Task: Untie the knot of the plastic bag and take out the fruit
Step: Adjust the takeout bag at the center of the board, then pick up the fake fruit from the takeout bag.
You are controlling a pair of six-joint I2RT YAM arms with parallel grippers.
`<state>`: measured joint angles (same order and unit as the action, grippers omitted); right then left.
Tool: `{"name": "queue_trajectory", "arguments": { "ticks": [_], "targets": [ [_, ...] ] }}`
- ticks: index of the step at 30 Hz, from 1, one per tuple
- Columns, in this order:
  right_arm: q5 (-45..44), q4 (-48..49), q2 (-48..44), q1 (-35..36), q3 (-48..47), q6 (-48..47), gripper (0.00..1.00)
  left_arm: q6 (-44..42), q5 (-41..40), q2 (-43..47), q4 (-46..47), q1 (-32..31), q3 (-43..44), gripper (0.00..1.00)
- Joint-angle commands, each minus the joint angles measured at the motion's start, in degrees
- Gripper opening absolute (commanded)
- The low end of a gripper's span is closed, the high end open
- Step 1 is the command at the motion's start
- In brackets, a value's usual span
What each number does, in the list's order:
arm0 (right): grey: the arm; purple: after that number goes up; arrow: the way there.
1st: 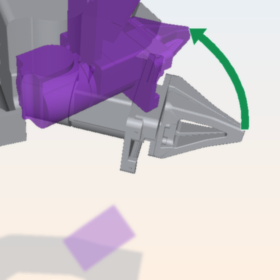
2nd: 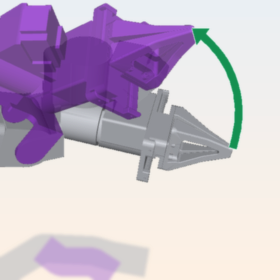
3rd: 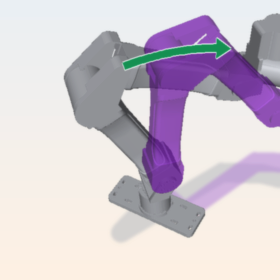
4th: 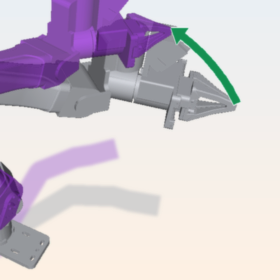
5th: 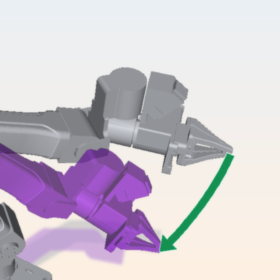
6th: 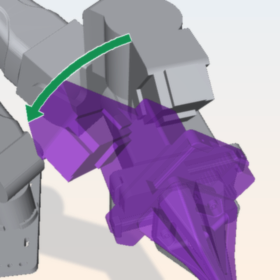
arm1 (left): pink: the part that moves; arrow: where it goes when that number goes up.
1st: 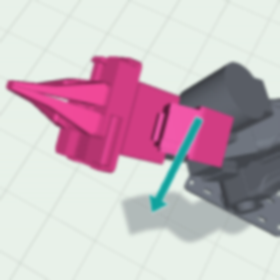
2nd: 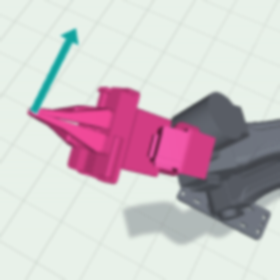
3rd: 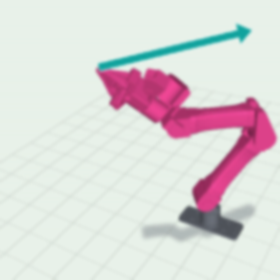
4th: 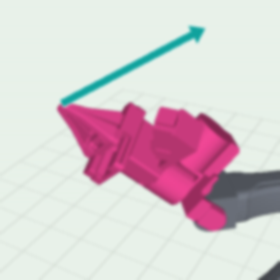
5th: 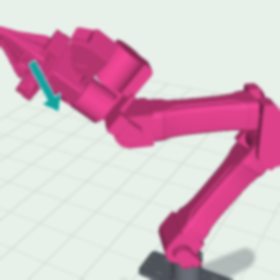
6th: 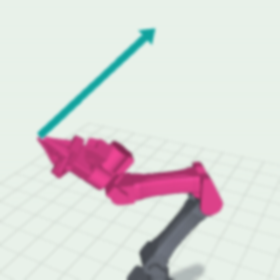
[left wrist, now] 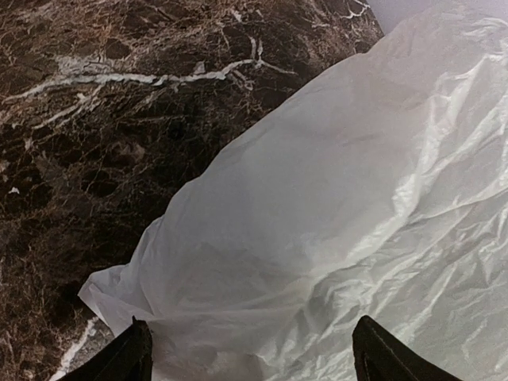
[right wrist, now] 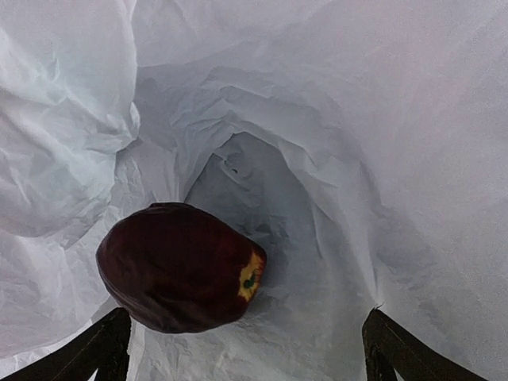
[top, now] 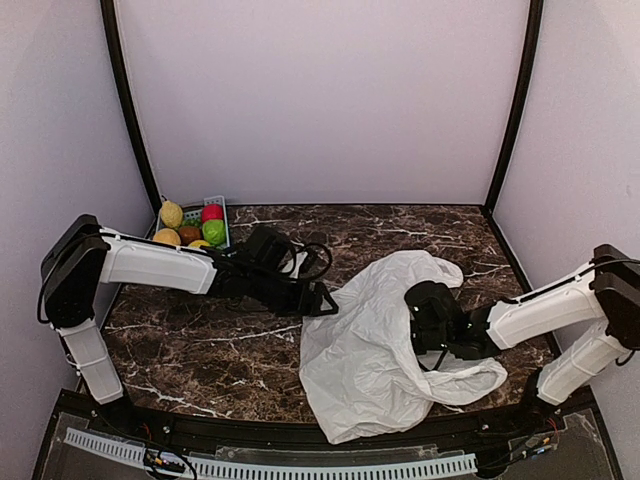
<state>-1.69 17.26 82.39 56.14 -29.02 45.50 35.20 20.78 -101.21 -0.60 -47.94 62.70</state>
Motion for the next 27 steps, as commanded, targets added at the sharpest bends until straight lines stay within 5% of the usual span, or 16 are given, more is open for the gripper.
{"name": "queue_trajectory", "arguments": {
  "ticks": [1,6,18,24,27],
  "targets": [
    [4.7,4.3,3.7,-0.5,-3.7,-1.7,0.99,-1.1,0.5,-2.6,-0.8,-0.1,0.7,0.87],
    [7.5,4.2,7.8,-0.5,-7.2,-3.9,0.99,-1.1,2.0,-4.2,-0.2,-0.1,0.3,0.76],
    [10.7,6.4,16.3,-0.5,-13.6,-6.6,0.99,0.1,3.2,-5.3,5.0,-0.1,-3.5,0.32],
    [11.5,5.9,20.2,-0.5,-16.8,-8.1,0.98,-0.4,4.1,-7.0,5.4,-0.1,-2.3,0.21],
    [12.0,5.7,21.6,-0.5,-18.0,-8.7,0.90,-0.5,4.2,-7.1,5.6,-0.1,-2.2,0.18]
  ]
}}
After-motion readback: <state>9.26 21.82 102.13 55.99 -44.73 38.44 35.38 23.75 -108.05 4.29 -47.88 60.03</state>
